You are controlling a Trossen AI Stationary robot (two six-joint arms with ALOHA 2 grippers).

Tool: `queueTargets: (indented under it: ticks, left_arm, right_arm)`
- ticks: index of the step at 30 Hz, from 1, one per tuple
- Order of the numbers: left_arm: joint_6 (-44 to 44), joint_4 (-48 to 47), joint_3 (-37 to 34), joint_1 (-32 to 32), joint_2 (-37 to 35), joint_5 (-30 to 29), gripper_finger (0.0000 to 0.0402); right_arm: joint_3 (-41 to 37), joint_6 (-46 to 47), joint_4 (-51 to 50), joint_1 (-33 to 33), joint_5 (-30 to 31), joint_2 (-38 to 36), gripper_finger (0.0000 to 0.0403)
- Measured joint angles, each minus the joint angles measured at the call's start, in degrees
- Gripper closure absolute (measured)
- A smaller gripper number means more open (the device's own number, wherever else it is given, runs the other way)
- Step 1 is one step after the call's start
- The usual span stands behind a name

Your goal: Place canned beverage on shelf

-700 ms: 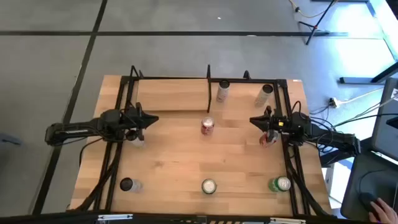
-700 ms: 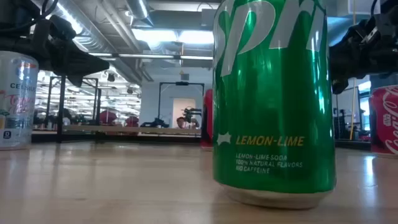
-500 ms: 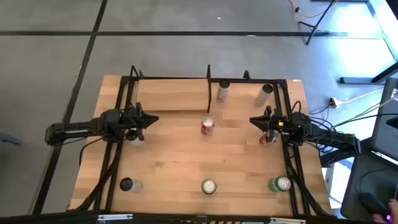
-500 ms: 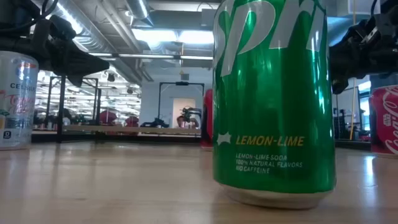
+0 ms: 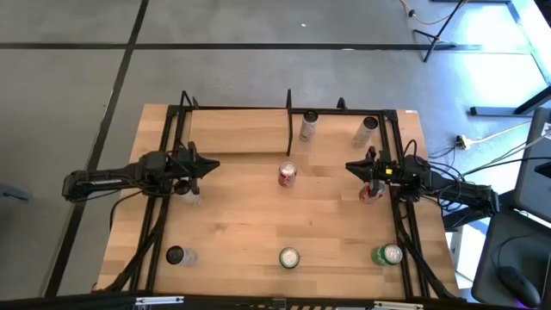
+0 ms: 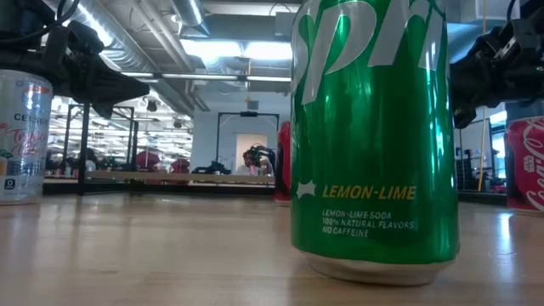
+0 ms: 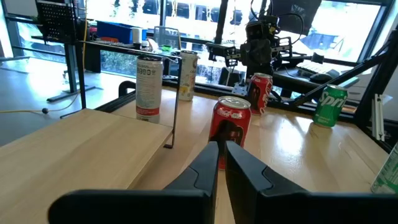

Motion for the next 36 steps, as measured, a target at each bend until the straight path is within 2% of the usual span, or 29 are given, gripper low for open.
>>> queueTargets:
  ticks: [22,26,30,33,36]
  left_arm:
    - [-0.5,0.0,0.0,0.0,0.0,0.1,0.038]
    - [-1.9,2.3,0.0,0.0,0.0,0.2,0.038]
    - [-9.2,8.0,0.0,0.0,0.0,2.3,0.038]
    - [-11.3,12.2,0.0,0.0,0.0,1.8,0.038]
    - [-17.0,14.9,0.0,0.0,0.0,1.9,0.038]
  right_arm:
    - [0.0,0.0,0.0,0.0,0.0,0.0,0.0358]
    - [0.0,0.0,0.0,0.0,0.0,0.0,0.0358]
    - [0.0,0.0,0.0,0.0,0.0,0.0,0.0358]
    - [0.0,0.0,0.0,0.0,0.0,0.0,0.0358]
    - [0.0,0.0,0.0,0.0,0.0,0.0,0.0358]
